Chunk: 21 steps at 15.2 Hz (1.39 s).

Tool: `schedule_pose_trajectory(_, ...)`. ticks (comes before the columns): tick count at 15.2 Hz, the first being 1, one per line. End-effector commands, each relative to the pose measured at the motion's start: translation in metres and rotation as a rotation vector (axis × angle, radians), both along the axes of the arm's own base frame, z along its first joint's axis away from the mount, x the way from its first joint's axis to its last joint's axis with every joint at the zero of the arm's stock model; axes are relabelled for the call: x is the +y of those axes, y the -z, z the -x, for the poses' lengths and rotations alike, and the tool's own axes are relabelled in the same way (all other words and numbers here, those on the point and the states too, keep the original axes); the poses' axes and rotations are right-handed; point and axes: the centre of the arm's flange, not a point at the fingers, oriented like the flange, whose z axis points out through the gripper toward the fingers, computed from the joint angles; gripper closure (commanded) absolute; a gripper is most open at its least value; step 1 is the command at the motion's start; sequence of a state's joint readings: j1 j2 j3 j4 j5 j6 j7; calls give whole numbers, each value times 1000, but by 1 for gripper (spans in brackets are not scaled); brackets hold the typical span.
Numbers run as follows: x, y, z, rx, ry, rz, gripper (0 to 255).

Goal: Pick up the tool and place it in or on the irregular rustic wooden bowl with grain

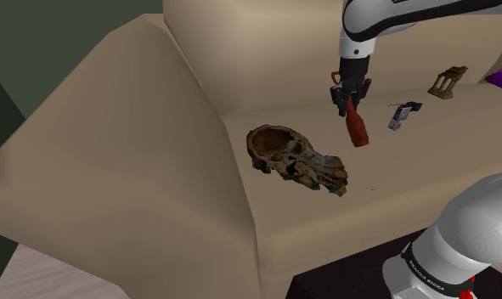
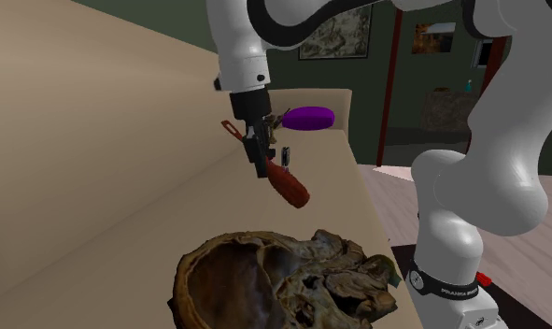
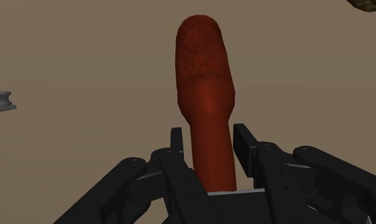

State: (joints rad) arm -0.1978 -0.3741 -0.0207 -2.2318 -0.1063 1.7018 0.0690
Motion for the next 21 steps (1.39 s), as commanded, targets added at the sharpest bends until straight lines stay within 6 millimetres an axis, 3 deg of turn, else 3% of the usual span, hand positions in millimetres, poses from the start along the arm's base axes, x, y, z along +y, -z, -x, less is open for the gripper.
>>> schedule_pose_trajectory(1,1,-11,1,0,0,0,255)
schedule_pose_trajectory(21,1,-114,1,0,0,0,255)
